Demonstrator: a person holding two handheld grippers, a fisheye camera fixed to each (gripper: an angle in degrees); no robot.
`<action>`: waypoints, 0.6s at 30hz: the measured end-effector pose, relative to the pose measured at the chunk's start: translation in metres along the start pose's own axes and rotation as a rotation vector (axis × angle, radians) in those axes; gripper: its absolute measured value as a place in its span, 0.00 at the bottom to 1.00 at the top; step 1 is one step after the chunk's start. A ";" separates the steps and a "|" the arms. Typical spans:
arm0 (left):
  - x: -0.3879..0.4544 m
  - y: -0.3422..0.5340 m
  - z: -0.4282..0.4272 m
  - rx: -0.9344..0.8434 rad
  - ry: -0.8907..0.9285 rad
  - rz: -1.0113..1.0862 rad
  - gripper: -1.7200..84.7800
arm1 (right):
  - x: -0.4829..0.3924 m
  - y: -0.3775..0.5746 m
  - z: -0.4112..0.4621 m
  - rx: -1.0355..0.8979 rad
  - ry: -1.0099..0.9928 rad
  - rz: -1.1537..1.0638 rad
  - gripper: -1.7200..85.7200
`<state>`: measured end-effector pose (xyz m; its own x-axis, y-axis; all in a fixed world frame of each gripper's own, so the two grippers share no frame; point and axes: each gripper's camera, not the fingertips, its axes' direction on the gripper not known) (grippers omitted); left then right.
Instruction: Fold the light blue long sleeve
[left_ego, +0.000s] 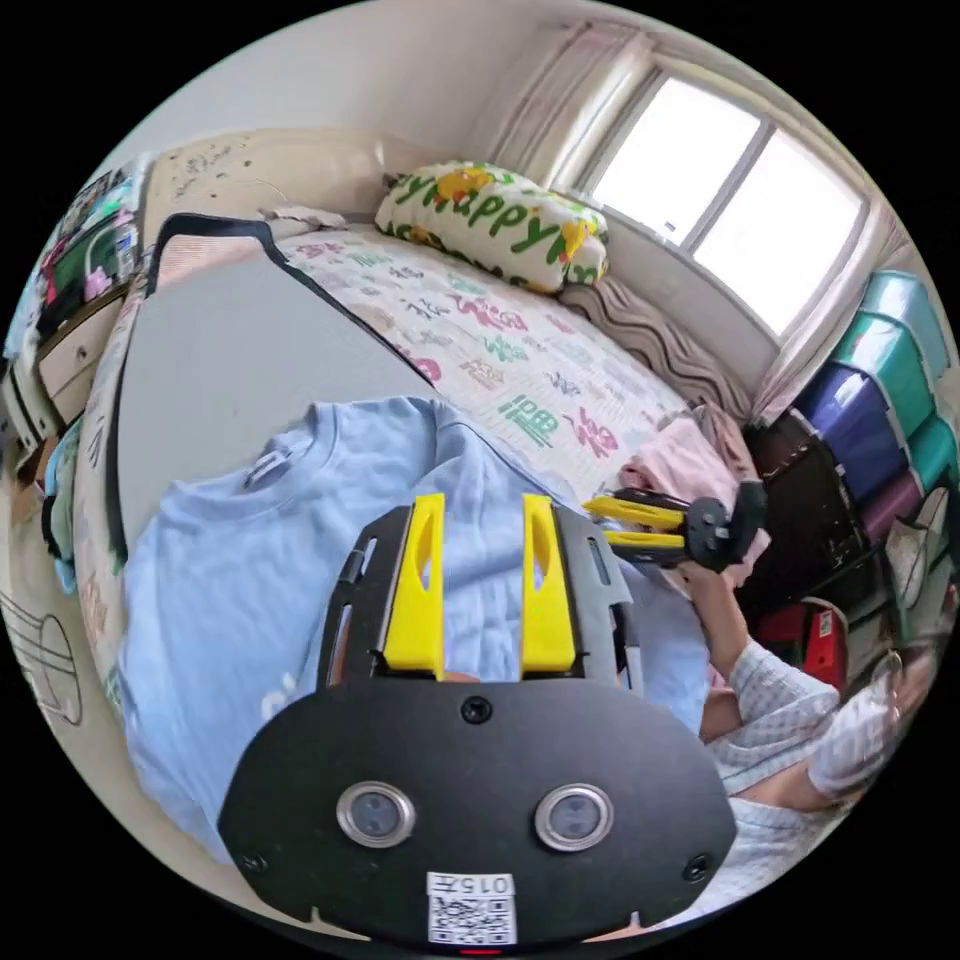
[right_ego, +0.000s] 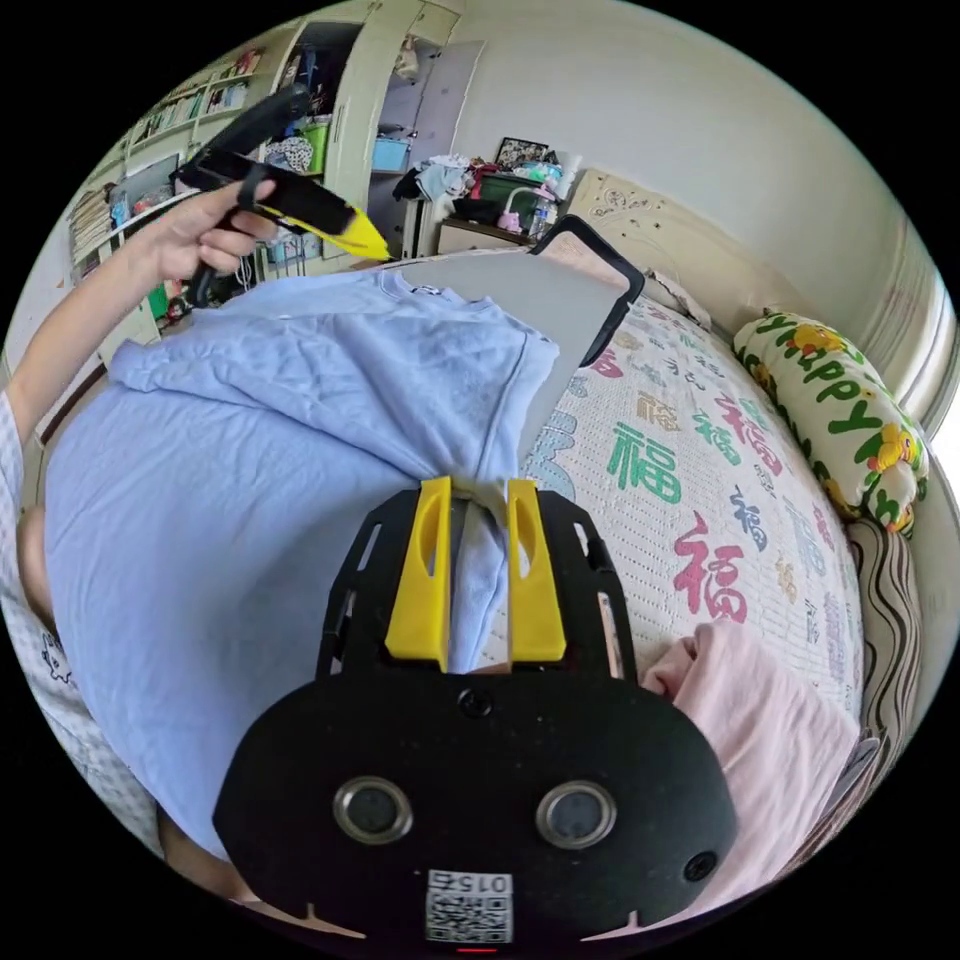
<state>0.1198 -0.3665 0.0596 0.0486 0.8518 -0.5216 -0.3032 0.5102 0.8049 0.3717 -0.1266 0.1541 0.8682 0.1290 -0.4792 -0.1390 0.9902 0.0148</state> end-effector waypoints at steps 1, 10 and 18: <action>0.003 -0.010 0.012 -0.009 -0.013 0.000 0.16 | 0.002 0.001 0.000 0.001 -0.012 -0.005 0.12; 0.019 -0.081 0.112 -0.160 -0.081 -0.034 0.07 | 0.003 0.016 0.009 0.011 0.074 -0.037 0.07; 0.029 -0.105 0.137 -0.093 -0.037 -0.144 0.05 | 0.071 0.043 0.015 0.003 -0.097 0.234 0.05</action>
<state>0.2833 -0.3794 -0.0010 0.1327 0.7754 -0.6174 -0.3772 0.6156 0.6920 0.4347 -0.0745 0.1333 0.8544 0.3588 -0.3759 -0.3400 0.9330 0.1179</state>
